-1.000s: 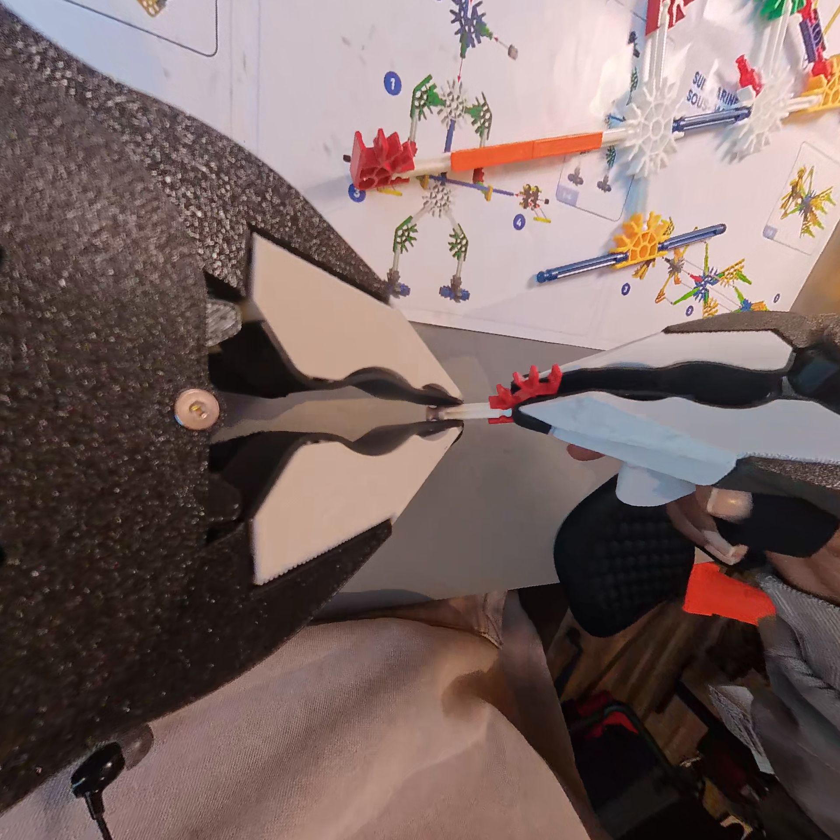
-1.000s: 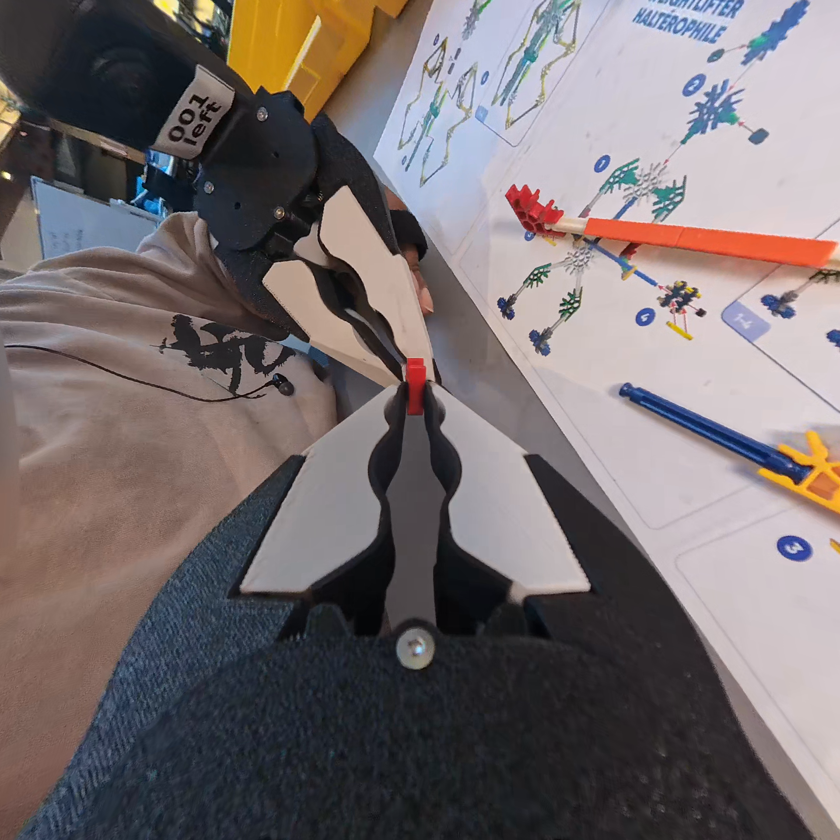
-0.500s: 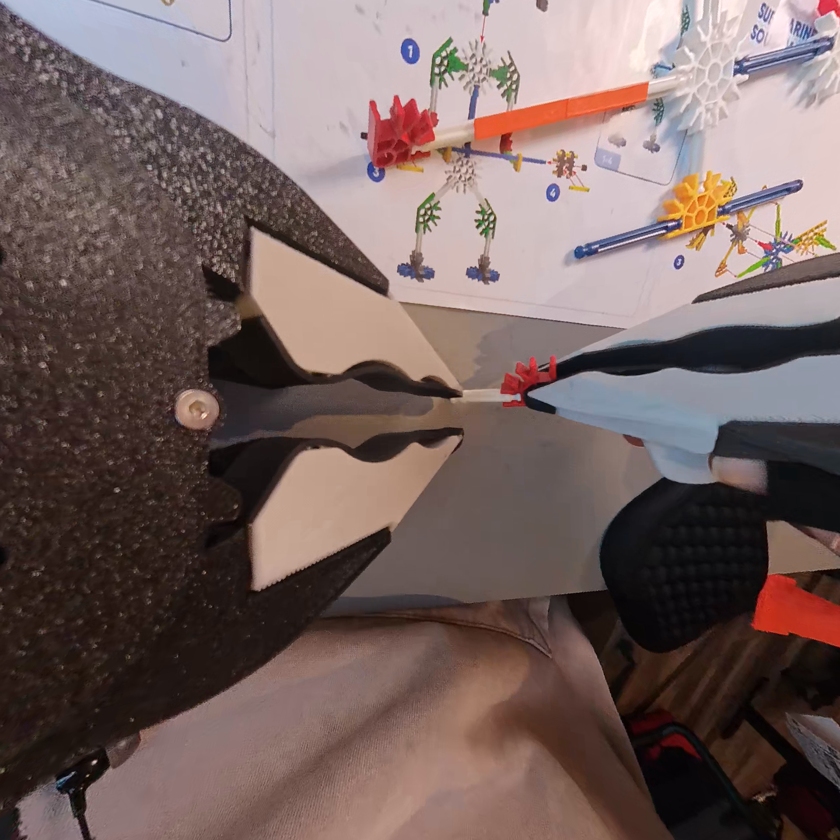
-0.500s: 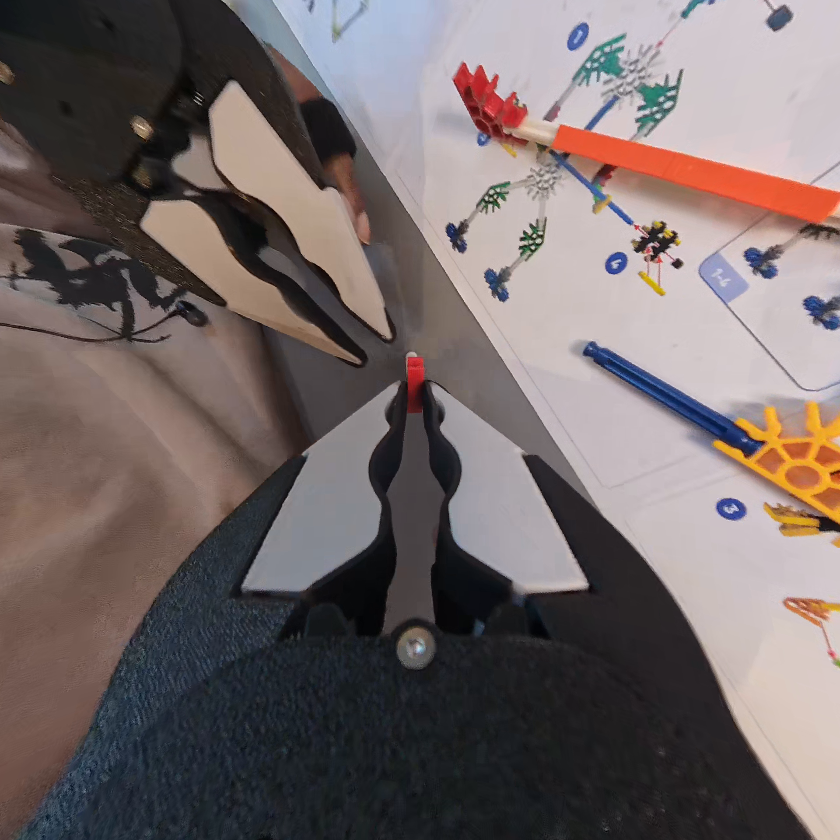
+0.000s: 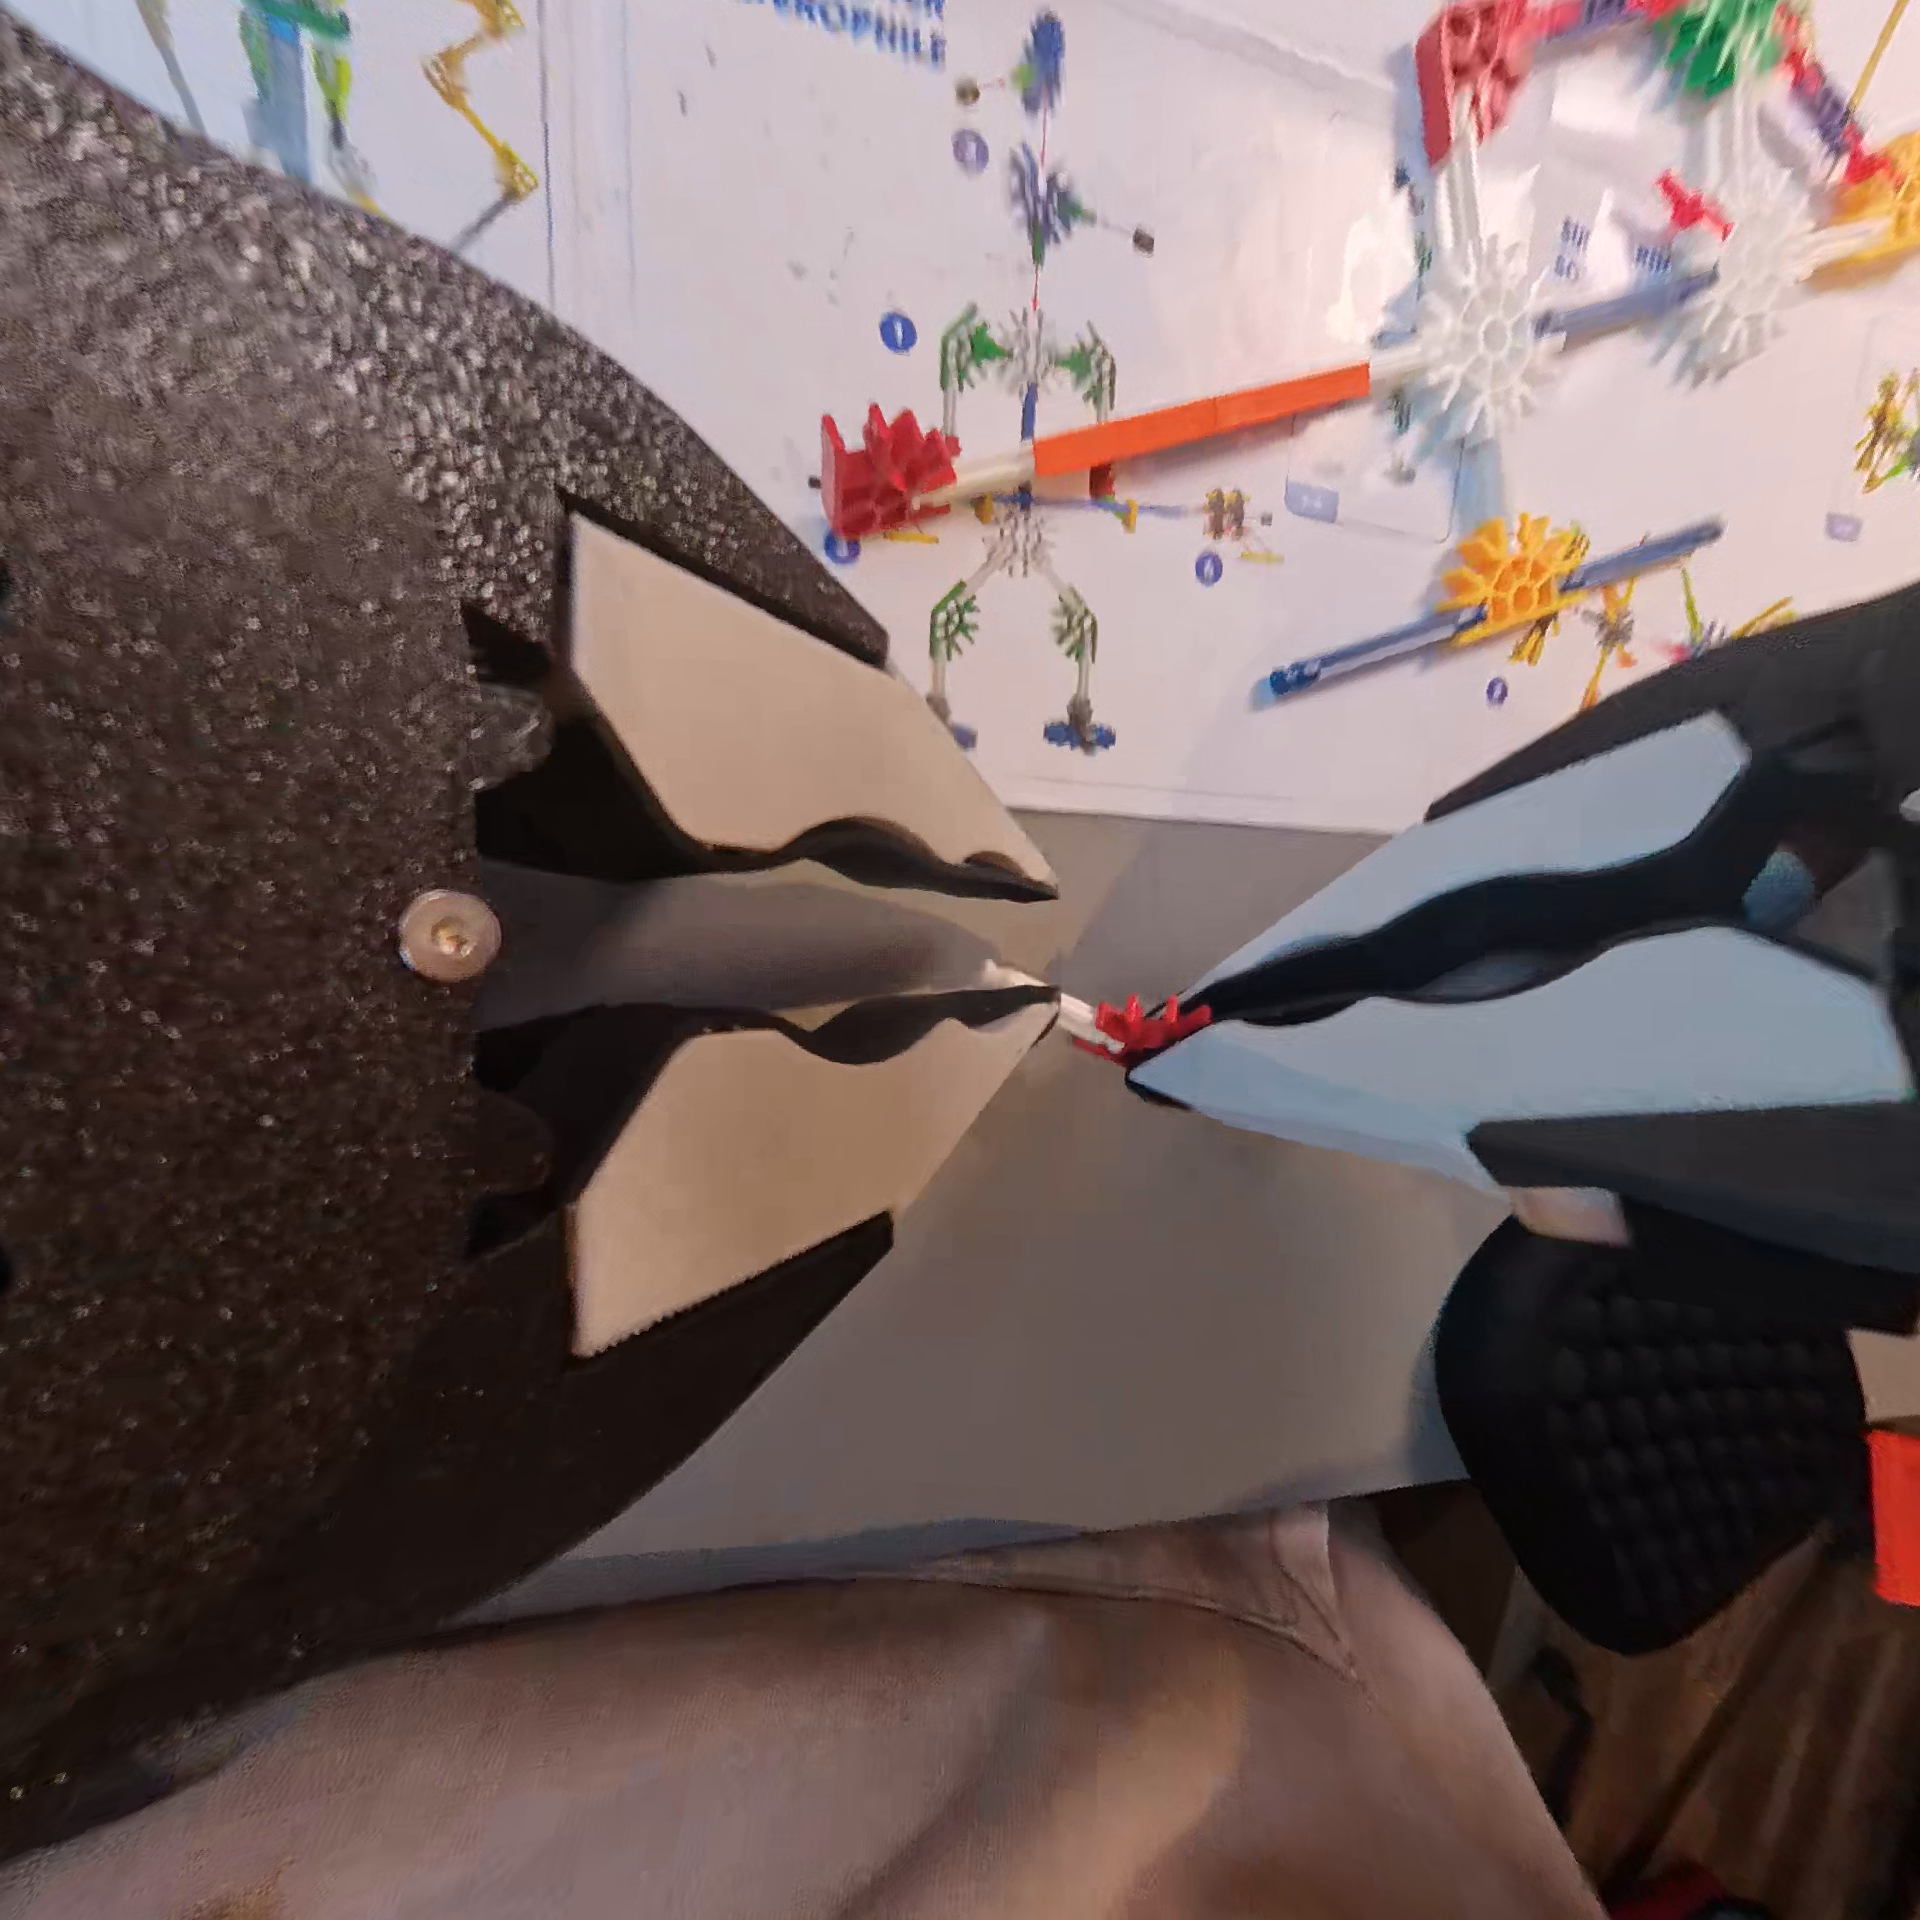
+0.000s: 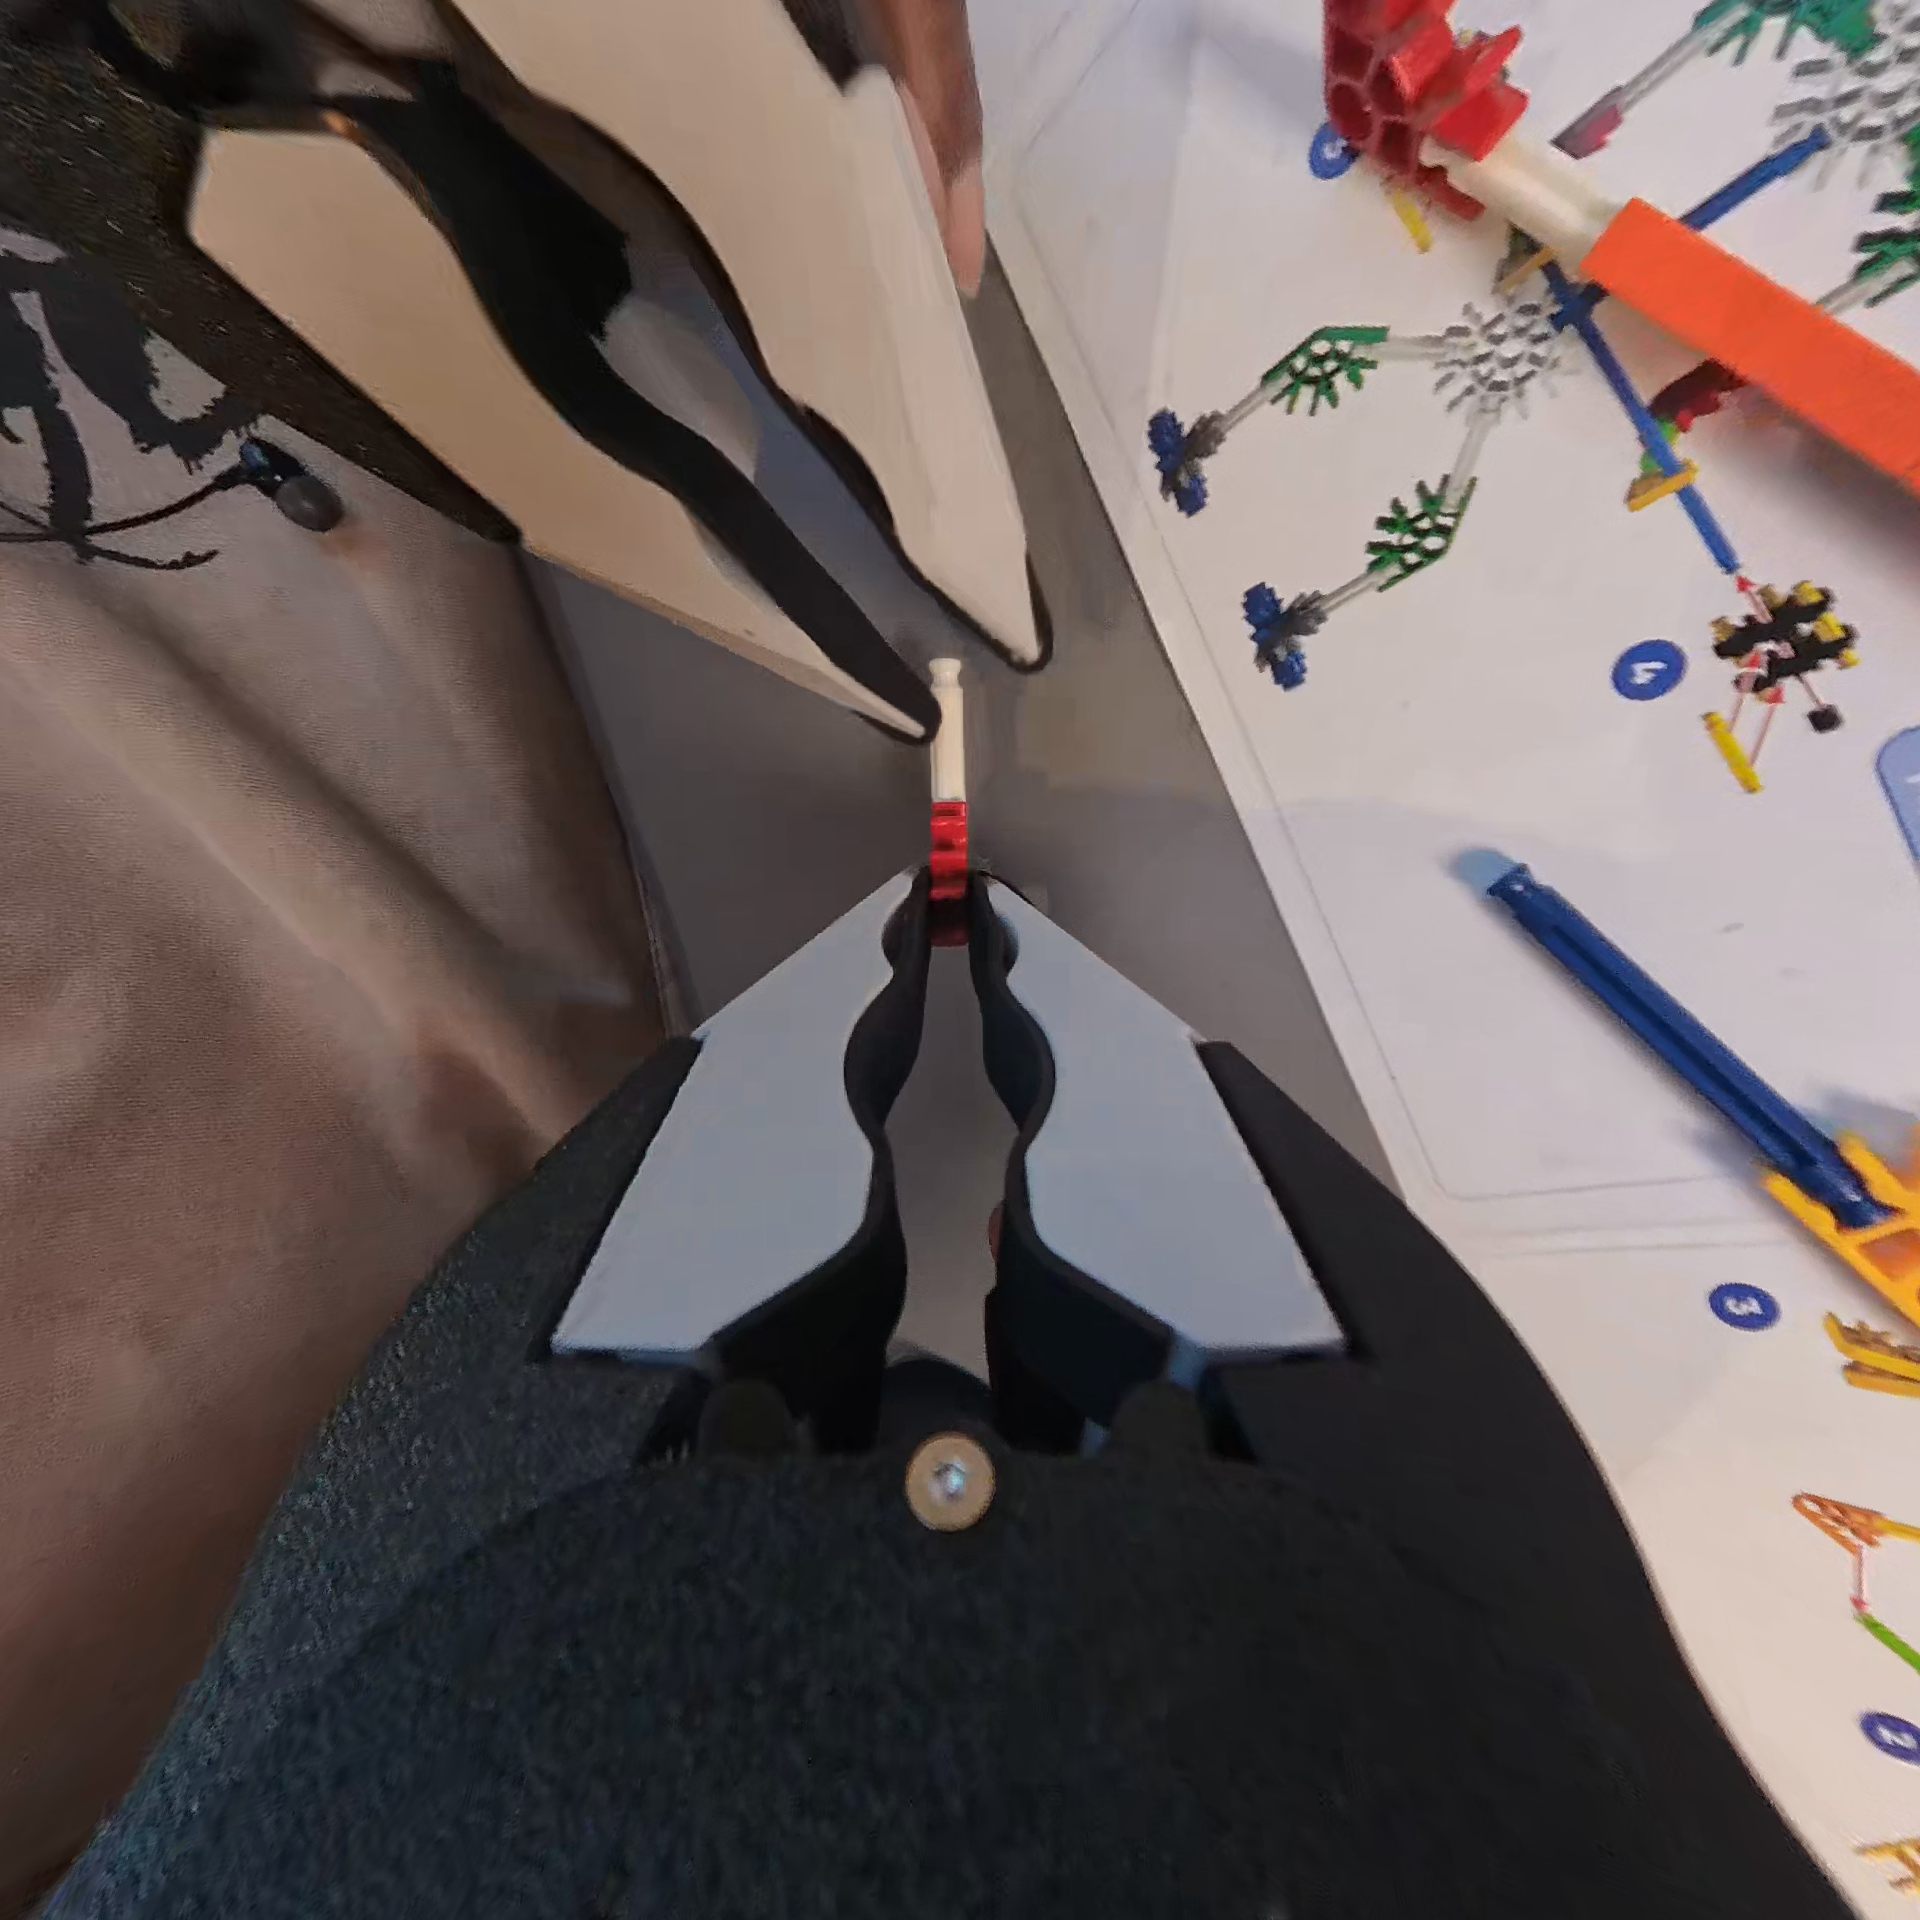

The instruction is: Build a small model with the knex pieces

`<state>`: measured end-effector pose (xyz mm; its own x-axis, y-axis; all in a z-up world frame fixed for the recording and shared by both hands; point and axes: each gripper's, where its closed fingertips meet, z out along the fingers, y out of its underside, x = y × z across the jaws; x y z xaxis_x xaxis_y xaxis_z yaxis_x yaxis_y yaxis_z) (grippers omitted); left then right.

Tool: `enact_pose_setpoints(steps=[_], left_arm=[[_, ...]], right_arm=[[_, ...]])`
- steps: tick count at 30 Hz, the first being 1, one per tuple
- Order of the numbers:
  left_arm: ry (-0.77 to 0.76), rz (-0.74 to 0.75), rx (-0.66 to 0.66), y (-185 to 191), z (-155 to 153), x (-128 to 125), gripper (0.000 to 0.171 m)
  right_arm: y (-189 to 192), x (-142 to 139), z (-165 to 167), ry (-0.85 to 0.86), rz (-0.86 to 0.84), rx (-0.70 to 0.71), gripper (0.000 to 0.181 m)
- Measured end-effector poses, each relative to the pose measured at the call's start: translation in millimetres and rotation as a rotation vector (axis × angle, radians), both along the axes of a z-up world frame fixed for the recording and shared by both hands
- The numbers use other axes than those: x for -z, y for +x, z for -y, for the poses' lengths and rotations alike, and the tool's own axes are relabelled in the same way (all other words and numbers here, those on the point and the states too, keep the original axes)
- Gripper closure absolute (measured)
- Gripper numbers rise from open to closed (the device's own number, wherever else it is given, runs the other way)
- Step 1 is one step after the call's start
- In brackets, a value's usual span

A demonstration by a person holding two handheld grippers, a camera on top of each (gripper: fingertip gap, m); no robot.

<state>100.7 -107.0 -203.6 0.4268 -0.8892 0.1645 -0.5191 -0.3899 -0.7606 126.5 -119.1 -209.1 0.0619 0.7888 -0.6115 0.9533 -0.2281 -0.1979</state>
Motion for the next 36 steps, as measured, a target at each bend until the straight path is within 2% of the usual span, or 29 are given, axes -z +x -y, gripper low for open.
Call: enact_pose_setpoints(steps=[1, 2, 8, 15, 24, 36], left_arm=[[-0.038, 0.016, 0.043, 4, 8, 1, 0.165], [-0.070, 0.041, 0.064, 8, 13, 1, 0.163], [-0.149, 0.075, 0.061, 13, 18, 2, 0.167], [-0.221, 0.136, 0.039, 17, 18, 0, 0.167], [-0.220, 0.112, 0.039, 20, 22, 4, 0.166], [-0.176, 0.062, 0.029, 17, 21, 8, 0.171]], right_arm=[[-1, -2, 0, 0.009, -0.007, -0.006, 0.178], [-2, -4, 0, 0.016, -0.020, -0.010, 0.178], [-14, -20, -7, 0.036, -0.163, 0.026, 0.178], [-21, -25, -9, 0.072, -0.287, 0.070, 0.178], [-16, -19, -8, -0.028, -0.201, 0.153, 0.178], [-16, -10, -12, -0.028, -0.127, 0.167, 0.177]])
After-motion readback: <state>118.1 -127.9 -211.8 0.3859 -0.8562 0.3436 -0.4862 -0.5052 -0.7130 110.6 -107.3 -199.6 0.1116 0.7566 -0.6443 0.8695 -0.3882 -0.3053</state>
